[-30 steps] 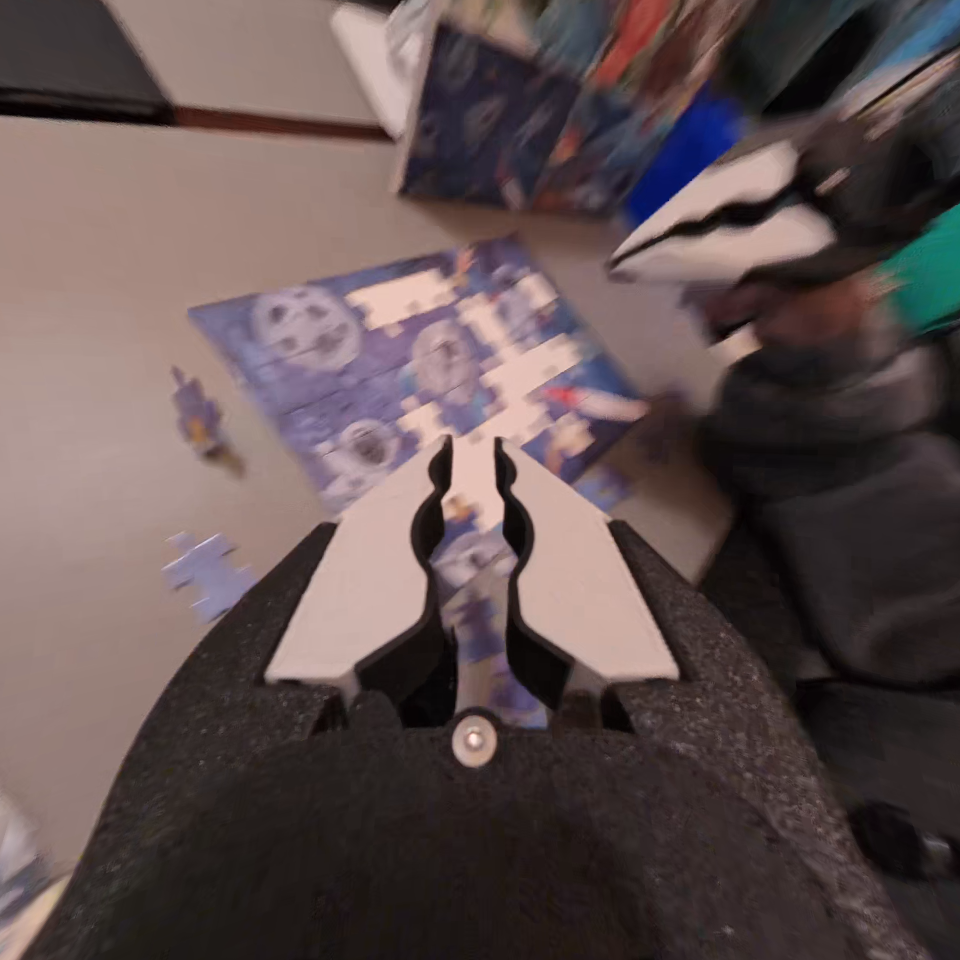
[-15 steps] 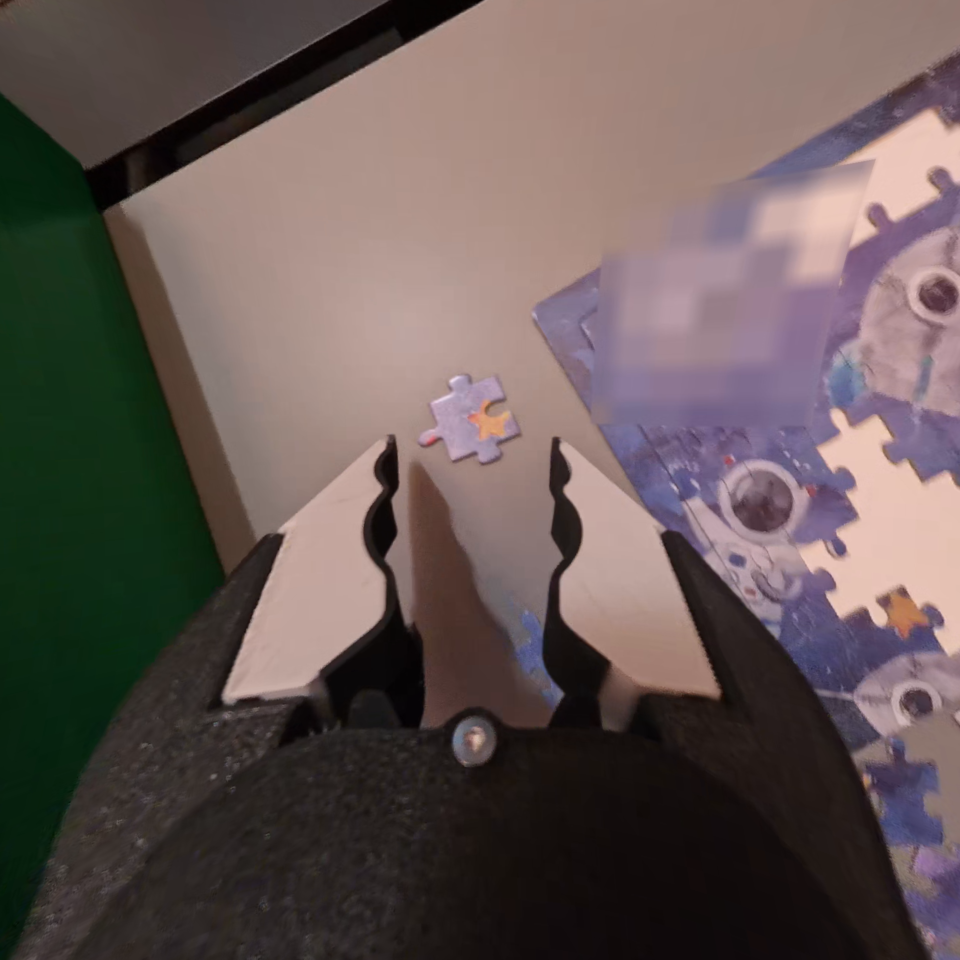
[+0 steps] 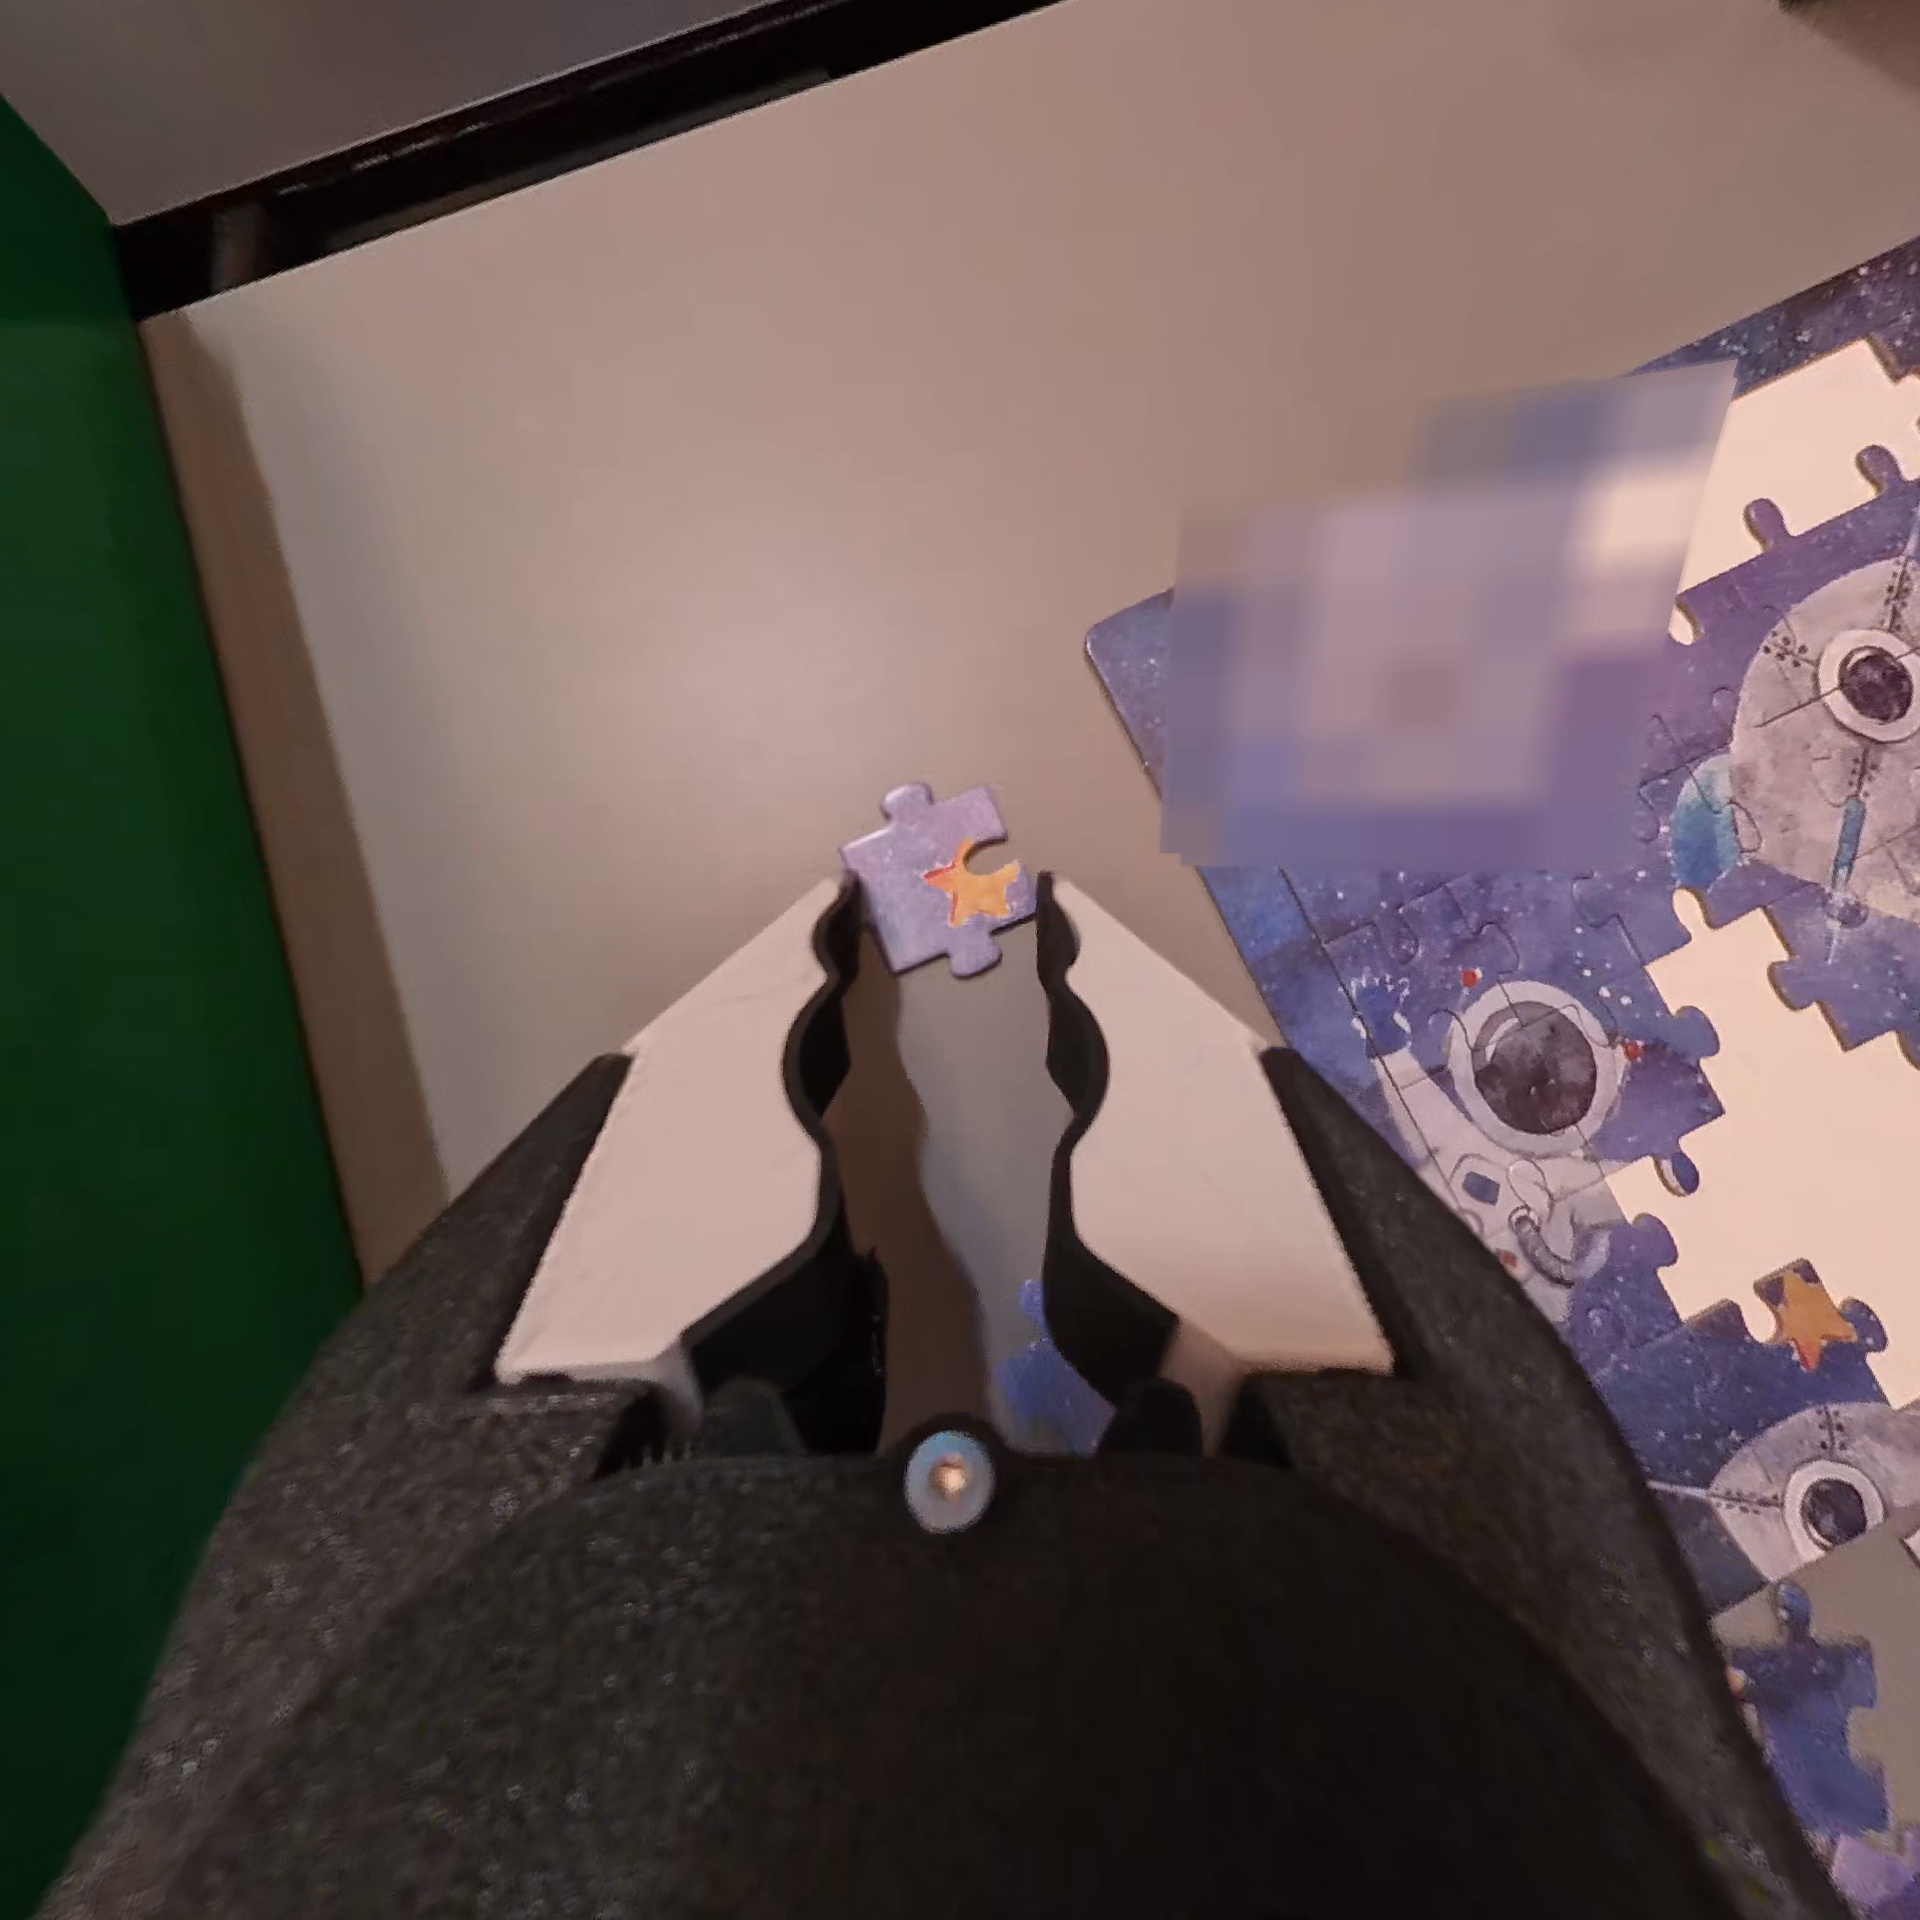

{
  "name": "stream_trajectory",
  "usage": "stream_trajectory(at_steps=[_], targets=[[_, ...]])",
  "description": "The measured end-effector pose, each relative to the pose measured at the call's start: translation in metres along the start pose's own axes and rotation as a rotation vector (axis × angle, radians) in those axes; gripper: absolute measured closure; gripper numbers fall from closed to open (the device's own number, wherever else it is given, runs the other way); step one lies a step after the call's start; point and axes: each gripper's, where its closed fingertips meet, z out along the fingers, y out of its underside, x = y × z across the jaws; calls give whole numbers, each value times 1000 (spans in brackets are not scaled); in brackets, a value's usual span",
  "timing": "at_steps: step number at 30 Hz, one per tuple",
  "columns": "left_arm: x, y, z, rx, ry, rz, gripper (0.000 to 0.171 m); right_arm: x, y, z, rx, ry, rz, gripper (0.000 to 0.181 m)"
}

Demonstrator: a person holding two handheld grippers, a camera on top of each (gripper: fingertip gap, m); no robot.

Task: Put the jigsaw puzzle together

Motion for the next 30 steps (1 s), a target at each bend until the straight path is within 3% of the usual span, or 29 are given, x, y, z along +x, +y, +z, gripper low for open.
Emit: stream_trajectory(at_steps=[6, 12, 15, 18, 20, 24, 30], targets=[[19, -9, -27, 54, 28, 58, 138, -13, 12, 20, -82, -27, -38, 181], [86, -45, -74, 211, 242, 109, 138, -23, 3, 25, -54, -65, 13, 180], [112, -70, -98, 326, 237, 143, 138, -15, -2, 19, -18, -83, 80, 169], [135, -89, -115, 386, 290, 104, 138, 11, 6, 6, -40, 32, 89, 154], [150, -99, -120, 402, 360, 72, 138, -4, 0, 2, -5, -64, 81, 152], [170, -106, -115, 409, 393, 114, 138, -52, -41, -10, 212, -387, 185, 152], [195, -105, -113, 463, 354, 231, 138, -70, -55, -10, 267, -656, 442, 142]])
